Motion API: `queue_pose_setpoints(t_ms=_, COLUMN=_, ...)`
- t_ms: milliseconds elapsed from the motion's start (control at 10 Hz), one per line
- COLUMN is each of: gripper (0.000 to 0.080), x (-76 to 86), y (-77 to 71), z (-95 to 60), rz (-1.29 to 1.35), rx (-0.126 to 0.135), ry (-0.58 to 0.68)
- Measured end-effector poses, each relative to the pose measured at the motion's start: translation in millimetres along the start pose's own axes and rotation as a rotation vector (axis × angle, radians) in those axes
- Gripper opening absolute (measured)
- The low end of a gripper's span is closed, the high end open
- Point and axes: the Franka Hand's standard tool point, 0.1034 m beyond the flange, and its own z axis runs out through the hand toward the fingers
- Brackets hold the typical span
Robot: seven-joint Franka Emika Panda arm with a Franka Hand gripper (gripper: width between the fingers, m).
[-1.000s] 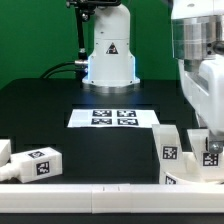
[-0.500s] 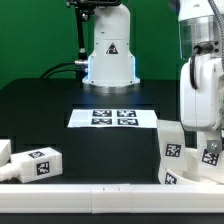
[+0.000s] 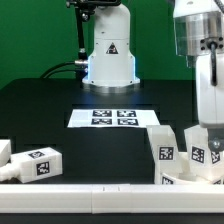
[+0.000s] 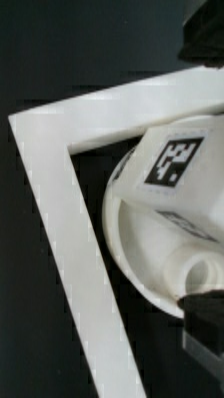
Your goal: Assemble stool
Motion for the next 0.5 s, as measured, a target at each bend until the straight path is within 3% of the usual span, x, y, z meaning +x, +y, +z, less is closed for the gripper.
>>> queue_pose_setpoints(t_ms=200, gripper=0.0648, x=-4.4, y=-1.4, z=-11.2, rz=-0.251, rx=-0.017, ry=-0.018)
queue_pose_setpoints(t_ms=500, gripper=0.0649, x=-1.8, y=-1.7, z=-8.6, rz=-0.408, rx=-0.013, ry=-0.012)
